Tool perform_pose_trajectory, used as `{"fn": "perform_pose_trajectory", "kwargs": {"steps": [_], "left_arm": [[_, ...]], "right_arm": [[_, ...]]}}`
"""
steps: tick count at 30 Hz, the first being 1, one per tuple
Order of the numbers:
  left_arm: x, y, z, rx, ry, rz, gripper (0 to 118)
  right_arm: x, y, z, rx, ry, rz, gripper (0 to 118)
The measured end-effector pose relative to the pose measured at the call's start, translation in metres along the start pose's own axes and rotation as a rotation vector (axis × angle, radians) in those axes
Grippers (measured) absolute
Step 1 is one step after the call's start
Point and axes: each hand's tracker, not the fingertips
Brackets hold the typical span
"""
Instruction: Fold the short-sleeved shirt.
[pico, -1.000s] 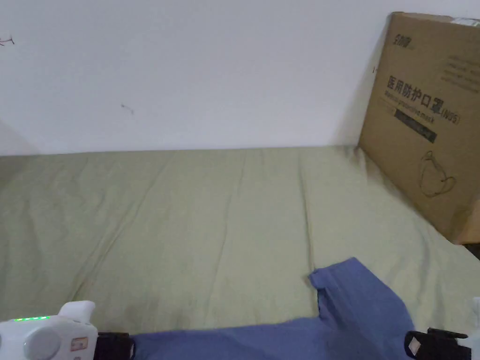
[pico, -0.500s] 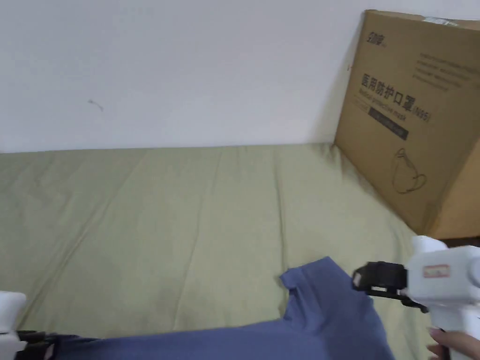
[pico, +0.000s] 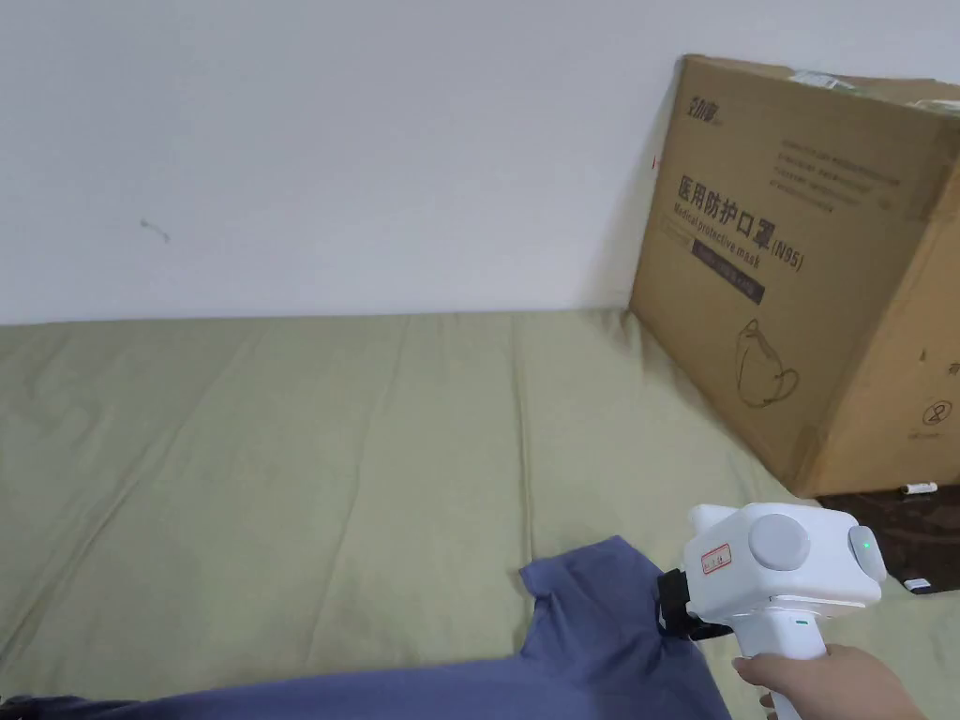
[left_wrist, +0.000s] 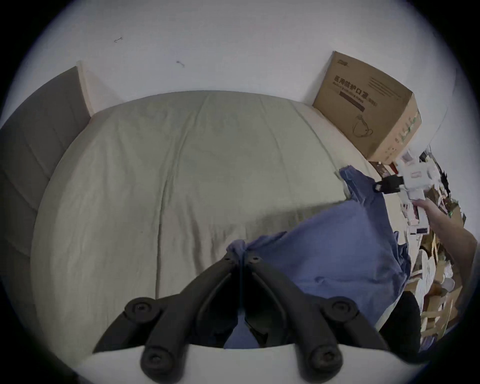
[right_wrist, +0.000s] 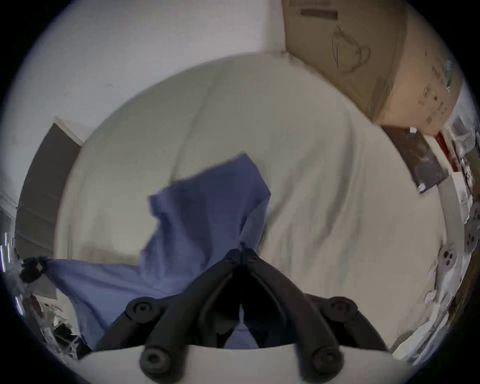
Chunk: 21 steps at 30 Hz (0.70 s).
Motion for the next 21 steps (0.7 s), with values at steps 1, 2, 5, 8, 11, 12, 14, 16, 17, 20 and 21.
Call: {"fn": "perform_pose_trajectory", "kwargs": {"steps": [1, 2, 5, 8, 11, 12, 14, 16, 17, 20, 21], "left_arm": [[-0.003, 0.001, 0.006, 0.005, 0.010, 0.019, 1], [-0.004, 0.003, 0.014, 0.016, 0.010, 0.034, 1], [-0.002, 0.013, 0.050, 0.084, 0.014, 0.042, 1], [0.004, 0.030, 0.094, 0.178, 0.015, 0.038, 1], [0.008, 0.049, 0.134, 0.249, 0.005, 0.036, 1], [0.012, 0.056, 0.148, 0.278, 0.006, 0.026, 1], [0.017, 0.069, 0.170, 0.328, 0.020, 0.004, 1], [0.022, 0.083, 0.189, 0.364, 0.026, -0.007, 1], [0.023, 0.090, 0.198, 0.384, 0.023, -0.004, 1], [0.026, 0.114, 0.217, 0.438, 0.042, -0.014, 1], [0.026, 0.123, 0.222, 0.451, 0.038, -0.015, 1]], "right_arm": [[-0.002, 0.004, 0.016, 0.035, -0.005, 0.022, 0], [-0.006, 0.005, 0.036, 0.074, -0.010, 0.041, 0], [-0.005, 0.019, 0.101, 0.180, 0.032, 0.020, 0], [-0.011, 0.021, 0.173, 0.281, 0.049, 0.040, 0], [-0.024, 0.021, 0.237, 0.378, 0.035, 0.091, 0], [-0.027, 0.024, 0.256, 0.418, 0.034, 0.089, 0], [-0.040, 0.023, 0.292, 0.471, 0.035, 0.094, 0], [-0.048, 0.031, 0.321, 0.514, 0.033, 0.082, 0], [-0.052, 0.037, 0.334, 0.526, 0.028, 0.077, 0], [-0.068, 0.052, 0.368, 0.597, 0.012, 0.083, 0], [-0.073, 0.059, 0.378, 0.617, 0.010, 0.082, 0]]}}
